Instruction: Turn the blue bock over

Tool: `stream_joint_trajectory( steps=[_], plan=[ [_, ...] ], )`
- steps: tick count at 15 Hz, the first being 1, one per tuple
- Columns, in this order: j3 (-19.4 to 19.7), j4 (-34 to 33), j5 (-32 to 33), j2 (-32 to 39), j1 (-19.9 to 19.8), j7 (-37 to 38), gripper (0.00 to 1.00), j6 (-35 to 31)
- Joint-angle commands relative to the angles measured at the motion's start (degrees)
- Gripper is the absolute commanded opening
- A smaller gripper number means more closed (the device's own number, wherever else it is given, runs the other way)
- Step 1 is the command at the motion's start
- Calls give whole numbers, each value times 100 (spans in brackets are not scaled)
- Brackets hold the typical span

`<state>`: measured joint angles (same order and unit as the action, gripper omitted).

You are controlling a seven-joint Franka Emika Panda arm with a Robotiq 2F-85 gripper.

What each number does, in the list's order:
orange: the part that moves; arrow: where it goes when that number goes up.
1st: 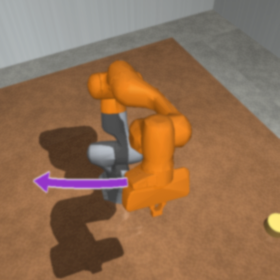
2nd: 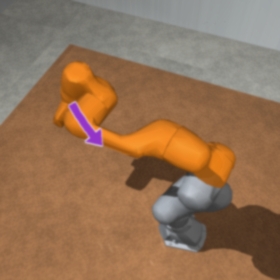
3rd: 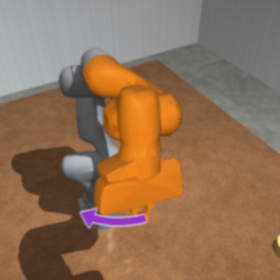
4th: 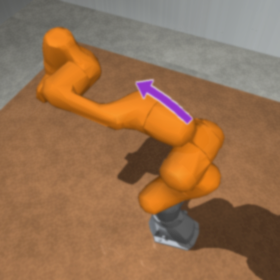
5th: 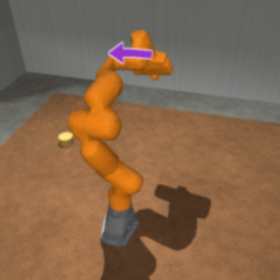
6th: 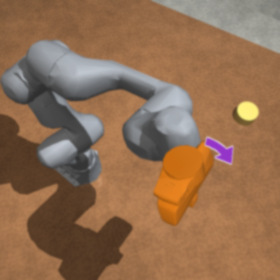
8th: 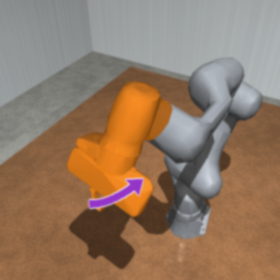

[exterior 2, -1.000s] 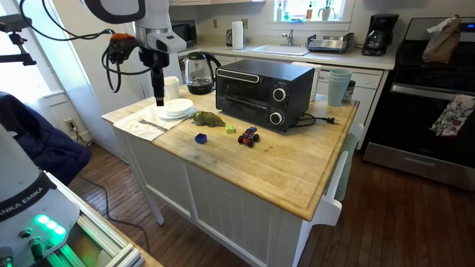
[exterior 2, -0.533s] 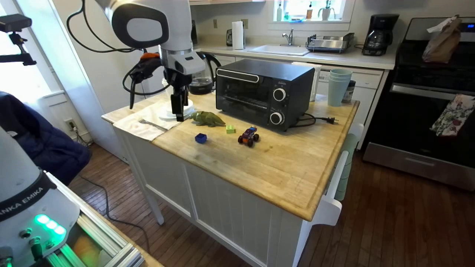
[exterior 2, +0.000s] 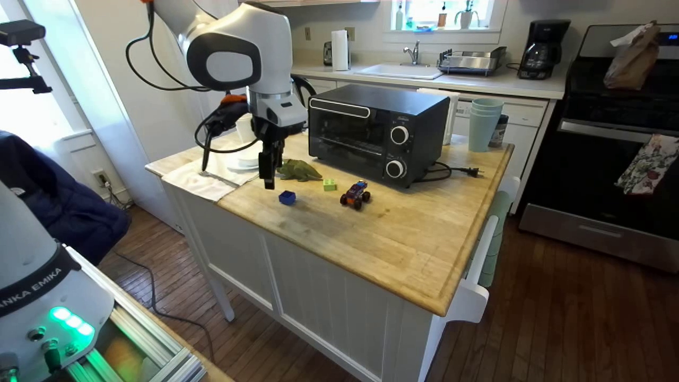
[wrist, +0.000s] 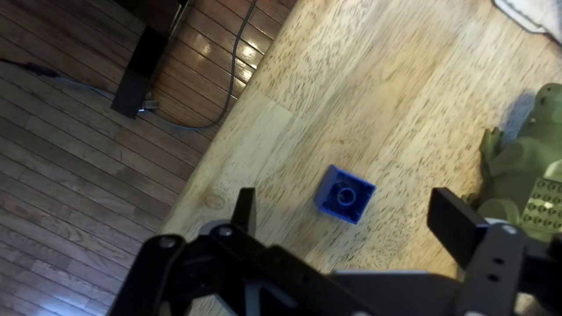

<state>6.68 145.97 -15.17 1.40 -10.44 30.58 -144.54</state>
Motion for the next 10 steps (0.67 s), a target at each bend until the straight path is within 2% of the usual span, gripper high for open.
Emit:
stream_joint_trajectory(
  steps=[1,5,7,10],
  plan=[
    [82,-9,5,-3,81,4,100,13],
    [81,110,84,-134,103,16,100,-112],
    [90,197,339,-46,121,446,100,-761],
    [94,192,295,103,129,637,100,-1094]
  ],
)
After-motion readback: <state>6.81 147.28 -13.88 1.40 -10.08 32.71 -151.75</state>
